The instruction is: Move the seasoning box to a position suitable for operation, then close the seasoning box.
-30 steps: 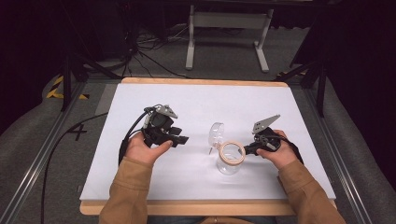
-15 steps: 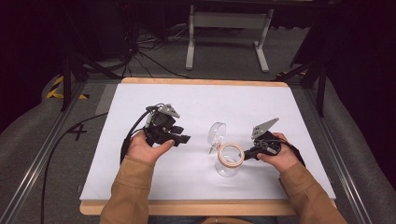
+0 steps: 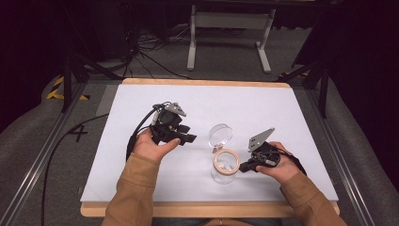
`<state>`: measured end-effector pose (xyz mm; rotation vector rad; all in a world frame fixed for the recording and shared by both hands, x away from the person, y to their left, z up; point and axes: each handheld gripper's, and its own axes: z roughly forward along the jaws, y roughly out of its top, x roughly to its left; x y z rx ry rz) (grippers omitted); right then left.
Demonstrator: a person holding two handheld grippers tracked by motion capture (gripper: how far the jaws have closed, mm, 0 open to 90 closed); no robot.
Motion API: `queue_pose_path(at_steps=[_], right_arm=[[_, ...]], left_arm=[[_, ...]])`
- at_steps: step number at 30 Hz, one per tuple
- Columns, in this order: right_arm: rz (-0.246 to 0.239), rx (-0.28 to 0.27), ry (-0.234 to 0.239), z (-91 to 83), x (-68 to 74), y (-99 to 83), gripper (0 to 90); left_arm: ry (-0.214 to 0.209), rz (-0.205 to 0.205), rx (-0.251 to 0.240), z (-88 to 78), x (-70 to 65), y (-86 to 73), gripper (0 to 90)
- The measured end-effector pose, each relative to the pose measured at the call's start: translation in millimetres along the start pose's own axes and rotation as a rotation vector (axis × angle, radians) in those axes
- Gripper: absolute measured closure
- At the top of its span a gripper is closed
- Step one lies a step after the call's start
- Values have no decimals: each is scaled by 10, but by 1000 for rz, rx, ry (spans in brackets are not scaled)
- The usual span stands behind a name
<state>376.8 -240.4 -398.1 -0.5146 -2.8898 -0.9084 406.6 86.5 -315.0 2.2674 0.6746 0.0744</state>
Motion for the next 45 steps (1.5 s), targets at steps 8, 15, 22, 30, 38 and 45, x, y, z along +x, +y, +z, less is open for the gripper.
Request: queue_pose_path(at_steps=[8, 15, 22, 30, 38, 45], right_arm=[[-48, 14, 35, 77, 158, 80, 900], [-59, 15, 37, 77, 211, 114, 899], [-24, -55, -6, -129, 181, 74, 900], [-18, -189, -30, -278, 292, 125, 899], [24, -352, -45, -265, 343, 192, 900], [55, -465, -51, -282, 344, 200, 900]], left_arm=[[-5, -6, 3, 45, 20, 7, 576], [-2, -3, -11, 44, 46, 1, 650], [-33, -11, -53, 97, 78, 0, 899], [-10, -30, -169, 270, 41, 45, 898], [-20, -28, -216, 441, 1, 59, 898], [-39, 1, -214, 441, -95, 85, 897]])
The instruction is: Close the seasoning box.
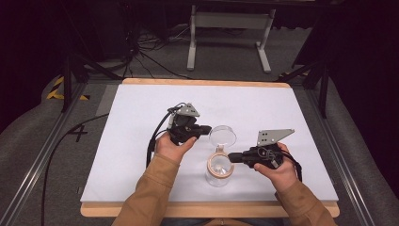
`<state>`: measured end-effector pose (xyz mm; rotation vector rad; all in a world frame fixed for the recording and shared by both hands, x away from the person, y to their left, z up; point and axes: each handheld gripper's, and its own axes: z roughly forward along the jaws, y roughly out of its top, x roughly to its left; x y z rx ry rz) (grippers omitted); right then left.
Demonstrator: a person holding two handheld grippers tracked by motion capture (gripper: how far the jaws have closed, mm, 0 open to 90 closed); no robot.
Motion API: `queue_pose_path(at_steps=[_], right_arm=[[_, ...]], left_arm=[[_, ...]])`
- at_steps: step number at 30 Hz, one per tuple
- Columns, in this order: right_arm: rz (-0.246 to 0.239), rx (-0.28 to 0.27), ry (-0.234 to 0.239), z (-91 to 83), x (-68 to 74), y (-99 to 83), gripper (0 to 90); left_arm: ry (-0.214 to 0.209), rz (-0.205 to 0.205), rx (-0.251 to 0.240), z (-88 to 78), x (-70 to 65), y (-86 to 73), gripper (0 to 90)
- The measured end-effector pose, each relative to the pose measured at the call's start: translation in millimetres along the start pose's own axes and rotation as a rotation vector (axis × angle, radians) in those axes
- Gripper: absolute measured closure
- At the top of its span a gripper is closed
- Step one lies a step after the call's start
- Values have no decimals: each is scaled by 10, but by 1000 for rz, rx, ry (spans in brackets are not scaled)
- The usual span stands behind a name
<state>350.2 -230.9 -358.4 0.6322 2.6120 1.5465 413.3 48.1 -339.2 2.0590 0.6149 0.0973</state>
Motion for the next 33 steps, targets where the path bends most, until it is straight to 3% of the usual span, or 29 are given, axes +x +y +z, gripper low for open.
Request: queue_pose_path(at_steps=[5, 17, 24, 33], right_arm=[[11, -42, -5, -29, -14, 29, 900], [-17, -27, 29, 2, 20, 113, 900], [-24, 7, 55, 10, 82, 137, 899], [-20, 76, 87, 27, 152, 140, 900]], left_arm=[[-2, 35, 51, -16, -52, 10, 868], [-7, 88, 131, -100, -176, 17, 849], [-10, 74, 128, -213, -141, 22, 827], [35, 48, 120, -375, -59, -1, 813]])
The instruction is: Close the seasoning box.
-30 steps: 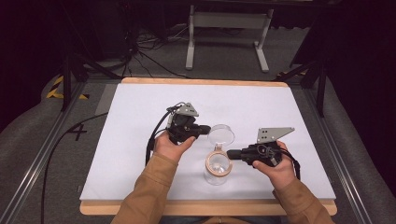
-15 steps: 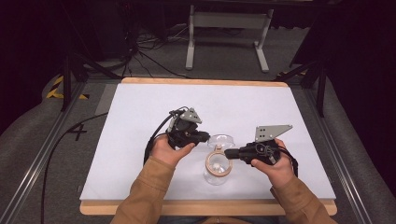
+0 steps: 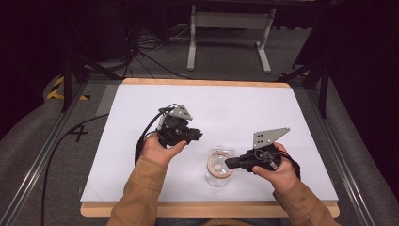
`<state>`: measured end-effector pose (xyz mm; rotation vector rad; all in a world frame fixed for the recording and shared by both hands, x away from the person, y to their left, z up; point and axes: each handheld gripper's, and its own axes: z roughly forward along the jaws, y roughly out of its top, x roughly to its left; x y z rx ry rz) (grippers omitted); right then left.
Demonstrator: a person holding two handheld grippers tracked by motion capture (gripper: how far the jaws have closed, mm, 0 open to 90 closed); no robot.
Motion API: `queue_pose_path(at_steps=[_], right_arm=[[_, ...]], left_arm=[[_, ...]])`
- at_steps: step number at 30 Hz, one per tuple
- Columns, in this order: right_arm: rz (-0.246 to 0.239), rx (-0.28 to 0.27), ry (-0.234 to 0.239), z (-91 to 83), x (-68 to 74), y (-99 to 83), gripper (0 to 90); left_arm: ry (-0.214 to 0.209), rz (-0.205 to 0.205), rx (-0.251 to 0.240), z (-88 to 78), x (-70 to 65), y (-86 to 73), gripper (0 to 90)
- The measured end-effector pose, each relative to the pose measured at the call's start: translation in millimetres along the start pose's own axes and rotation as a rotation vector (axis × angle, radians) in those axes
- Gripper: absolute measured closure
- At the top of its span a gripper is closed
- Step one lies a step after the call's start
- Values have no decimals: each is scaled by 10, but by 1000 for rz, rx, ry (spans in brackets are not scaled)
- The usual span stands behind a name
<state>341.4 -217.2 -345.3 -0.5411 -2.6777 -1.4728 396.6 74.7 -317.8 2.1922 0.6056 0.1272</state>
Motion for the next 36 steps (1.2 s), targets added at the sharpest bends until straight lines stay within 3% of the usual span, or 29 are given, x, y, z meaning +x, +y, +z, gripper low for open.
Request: queue_pose_path(at_steps=[17, 36], right_arm=[[58, 173, 16, 32, 26, -35, 900], [89, 275, 28, 41, -24, -86, 899]], left_arm=[[0, -12, 35, -18, 48, -30, 804], [0, -20, 36, -33, 65, -38, 789]])
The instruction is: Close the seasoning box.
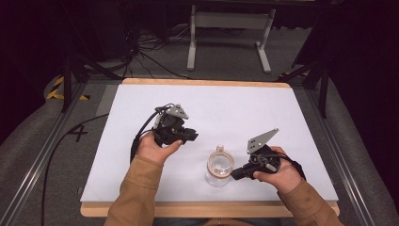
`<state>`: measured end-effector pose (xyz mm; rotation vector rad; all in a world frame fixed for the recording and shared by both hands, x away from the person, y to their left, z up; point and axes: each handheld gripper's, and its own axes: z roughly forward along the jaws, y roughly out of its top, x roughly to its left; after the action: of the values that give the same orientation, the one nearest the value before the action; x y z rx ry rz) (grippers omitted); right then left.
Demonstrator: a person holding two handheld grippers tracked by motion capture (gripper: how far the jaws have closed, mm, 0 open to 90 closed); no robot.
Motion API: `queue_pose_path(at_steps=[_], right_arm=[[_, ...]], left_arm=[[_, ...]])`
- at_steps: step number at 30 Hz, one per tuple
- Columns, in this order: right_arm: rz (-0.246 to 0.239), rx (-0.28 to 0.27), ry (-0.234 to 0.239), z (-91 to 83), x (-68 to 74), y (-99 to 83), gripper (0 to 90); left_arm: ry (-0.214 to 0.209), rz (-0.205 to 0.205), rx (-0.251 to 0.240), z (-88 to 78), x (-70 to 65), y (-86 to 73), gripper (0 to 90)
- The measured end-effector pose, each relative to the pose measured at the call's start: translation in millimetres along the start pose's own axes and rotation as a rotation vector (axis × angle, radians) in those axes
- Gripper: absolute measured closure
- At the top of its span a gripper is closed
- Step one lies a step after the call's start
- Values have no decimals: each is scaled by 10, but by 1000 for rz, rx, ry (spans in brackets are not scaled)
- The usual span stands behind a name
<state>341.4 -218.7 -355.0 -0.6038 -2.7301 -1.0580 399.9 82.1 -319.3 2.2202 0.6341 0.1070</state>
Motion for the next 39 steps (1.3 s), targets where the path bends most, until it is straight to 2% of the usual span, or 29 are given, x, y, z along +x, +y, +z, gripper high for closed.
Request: queue_pose_path(at_steps=[8, 12, 14, 15, 16, 20, 21, 23, 25, 29, 31, 32, 33, 35, 36, 39], right_arm=[[8, -2, -4, -58, -18, -14, 898], [0, -25, -15, -93, -12, -8, 896], [-10, -58, -30, -142, -14, 5, 884], [-11, -77, -39, -168, -16, 12, 849], [-11, -77, -39, -168, -16, 12, 849], [-17, -186, -63, -303, -39, 43, 707], [-22, -218, -78, -336, -48, 49, 672], [-25, -268, -116, -402, -68, 55, 615], [-28, -292, -152, -462, -108, 51, 584], [-4, -343, -231, -605, -241, 6, 535], [6, -358, -266, -667, -307, -25, 523], [6, -358, -266, -667, -307, -25, 523], [24, -372, -314, -741, -387, -72, 512], [26, -378, -328, -763, -415, -90, 507], [37, -387, -347, -800, -458, -122, 498], [55, -398, -401, -872, -549, -200, 480]], left_arm=[[-3, 2, -2, 4, -1, 2, 786], [4, -1, -5, -19, 1, -3, 773], [11, -11, -19, -39, -2, -23, 761], [18, -12, -17, -62, 2, -33, 757], [18, -12, -17, -62, 2, -33, 751], [36, -36, -42, -138, 7, -90, 744], [43, -30, -41, -162, 17, -105, 740], [53, -50, -58, -200, 25, -139, 731], [69, -64, -69, -244, 43, -175, 718], [93, -83, -80, -318, 94, -246, 687], [101, -100, -84, -342, 112, -275, 674], [101, -100, -84, -342, 112, -275, 672], [106, -109, -91, -351, 129, -292, 670], [118, -121, -94, -364, 167, -323, 666], [129, -119, -97, -367, 194, -338, 661], [138, -152, -105, -362, 252, -386, 649]])
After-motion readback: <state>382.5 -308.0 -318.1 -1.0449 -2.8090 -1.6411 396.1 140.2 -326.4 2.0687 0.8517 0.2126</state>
